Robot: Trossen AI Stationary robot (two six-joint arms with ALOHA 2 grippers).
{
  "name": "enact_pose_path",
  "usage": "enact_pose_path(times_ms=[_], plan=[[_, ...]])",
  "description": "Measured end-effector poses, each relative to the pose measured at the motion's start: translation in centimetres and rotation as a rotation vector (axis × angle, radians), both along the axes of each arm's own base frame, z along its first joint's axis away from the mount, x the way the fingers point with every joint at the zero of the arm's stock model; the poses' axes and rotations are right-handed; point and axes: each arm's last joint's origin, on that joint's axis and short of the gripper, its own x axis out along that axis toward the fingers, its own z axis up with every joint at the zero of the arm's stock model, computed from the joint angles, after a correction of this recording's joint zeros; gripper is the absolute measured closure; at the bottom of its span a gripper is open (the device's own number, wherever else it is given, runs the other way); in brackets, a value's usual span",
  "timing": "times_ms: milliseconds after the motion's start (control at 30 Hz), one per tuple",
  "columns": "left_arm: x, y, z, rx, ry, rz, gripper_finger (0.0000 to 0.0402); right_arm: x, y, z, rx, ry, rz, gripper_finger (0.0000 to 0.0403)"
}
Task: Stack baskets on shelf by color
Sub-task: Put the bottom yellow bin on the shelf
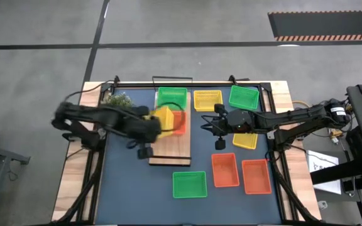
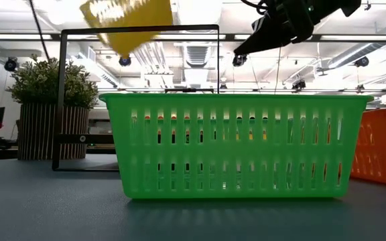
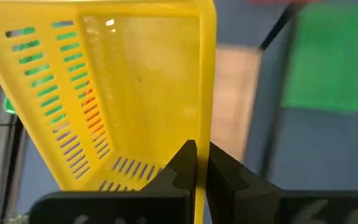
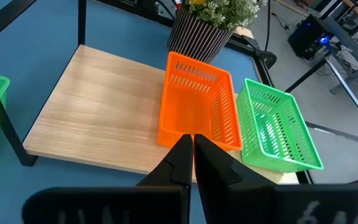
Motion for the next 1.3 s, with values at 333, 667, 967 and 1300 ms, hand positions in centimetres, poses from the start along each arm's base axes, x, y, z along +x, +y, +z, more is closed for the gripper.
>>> enact_pose_path(times_ms=[333,667,967,1300], plan=[[5.8,-1.4,-8.5,0.074,0.394,-0.157,0.0402,-0.1,0.0,-0.2,0.016,0.004,-0.009,0.0394],[6.7,-1.9,-10.1,0.083,0.441,-0.209,0.0402,-0.2,0.0,-0.5,0.036,0.024,-0.020,0.0394],[6.4,-2.7,-10.1,-0.024,0.451,-0.210,0.0402,-0.2,0.0,-0.5,0.044,0.025,-0.024,0.0394],[7.0,-2.9,-11.9,-0.073,0.442,-0.218,0.0401,-0.2,0.0,-0.6,0.048,0.026,-0.027,0.0394]])
